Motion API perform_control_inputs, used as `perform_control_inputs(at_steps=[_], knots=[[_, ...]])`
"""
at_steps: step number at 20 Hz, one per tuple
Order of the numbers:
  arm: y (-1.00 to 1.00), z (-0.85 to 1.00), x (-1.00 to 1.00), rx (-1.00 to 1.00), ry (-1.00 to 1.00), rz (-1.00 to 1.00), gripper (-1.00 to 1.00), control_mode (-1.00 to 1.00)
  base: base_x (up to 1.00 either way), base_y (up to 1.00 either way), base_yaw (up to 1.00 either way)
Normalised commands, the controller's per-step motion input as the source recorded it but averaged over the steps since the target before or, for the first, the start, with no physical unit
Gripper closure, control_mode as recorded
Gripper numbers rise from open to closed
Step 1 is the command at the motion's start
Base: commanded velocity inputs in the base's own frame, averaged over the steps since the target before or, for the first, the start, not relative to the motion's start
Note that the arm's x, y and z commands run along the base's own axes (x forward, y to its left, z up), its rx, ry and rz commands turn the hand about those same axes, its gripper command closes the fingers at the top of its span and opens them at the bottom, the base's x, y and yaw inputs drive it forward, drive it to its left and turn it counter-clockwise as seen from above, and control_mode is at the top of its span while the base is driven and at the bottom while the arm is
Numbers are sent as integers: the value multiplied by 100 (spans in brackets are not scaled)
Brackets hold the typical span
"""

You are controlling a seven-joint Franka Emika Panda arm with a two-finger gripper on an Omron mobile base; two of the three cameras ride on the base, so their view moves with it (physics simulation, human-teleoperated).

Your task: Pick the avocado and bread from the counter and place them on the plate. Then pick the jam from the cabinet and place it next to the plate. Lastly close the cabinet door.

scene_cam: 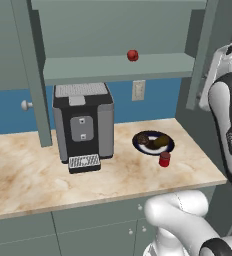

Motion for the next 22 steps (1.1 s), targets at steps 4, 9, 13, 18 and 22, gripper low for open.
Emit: perform_control_inputs(at_steps=[4, 9, 13, 18, 22], knots=[[-18, -1, 100, 1, 8, -6, -100, -100, 0, 0, 0], [-82, -9, 100, 19, 6, 12, -100, -100, 0, 0, 0], [-93, -43, 100, 24, 1, 30, -100, -100, 0, 0, 0], [-54, -65, 100, 15, 0, 29, -100, -100, 0, 0, 0], [-4, -84, 100, 2, -4, 18, -100, -100, 0, 0, 0]])
